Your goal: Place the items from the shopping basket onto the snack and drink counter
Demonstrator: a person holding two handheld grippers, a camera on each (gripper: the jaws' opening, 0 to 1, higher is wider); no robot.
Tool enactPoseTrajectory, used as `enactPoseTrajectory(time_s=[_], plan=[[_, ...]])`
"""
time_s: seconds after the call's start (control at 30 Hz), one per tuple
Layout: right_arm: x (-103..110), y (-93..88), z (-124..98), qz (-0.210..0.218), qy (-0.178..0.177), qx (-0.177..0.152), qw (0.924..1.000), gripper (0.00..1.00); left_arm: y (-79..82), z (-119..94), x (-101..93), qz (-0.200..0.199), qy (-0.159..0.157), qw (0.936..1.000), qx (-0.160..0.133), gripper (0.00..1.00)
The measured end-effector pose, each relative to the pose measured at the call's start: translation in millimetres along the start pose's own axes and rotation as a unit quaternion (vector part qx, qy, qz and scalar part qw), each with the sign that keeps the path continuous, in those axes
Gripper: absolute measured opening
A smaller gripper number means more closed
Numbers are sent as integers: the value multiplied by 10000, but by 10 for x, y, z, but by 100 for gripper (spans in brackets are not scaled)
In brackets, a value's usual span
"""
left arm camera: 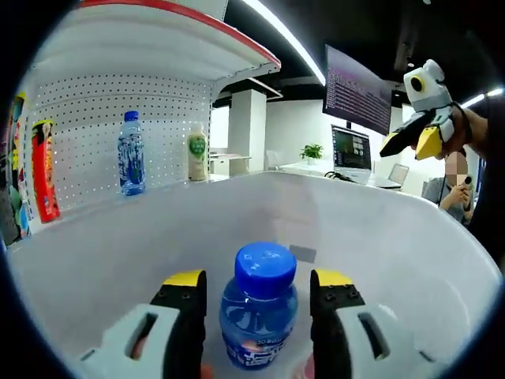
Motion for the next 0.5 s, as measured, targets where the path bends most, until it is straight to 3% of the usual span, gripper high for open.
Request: enactPoseTrajectory(time_s=[0.5], plan=[[-102, -21, 44, 30, -79, 144, 9999, 36, -21, 107, 49, -121, -72, 9998, -112, 43]])
Point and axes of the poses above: the point that each gripper's makers call its tool centre point, and the gripper's own axes: z roughly forward along the fingers, x roughly to its left, y roughly out of its top, the point moved 6 cm from there along -z, roughly backward along the fingers, and after that the axes turned 6 degrees about x, right-handed, at the moved point
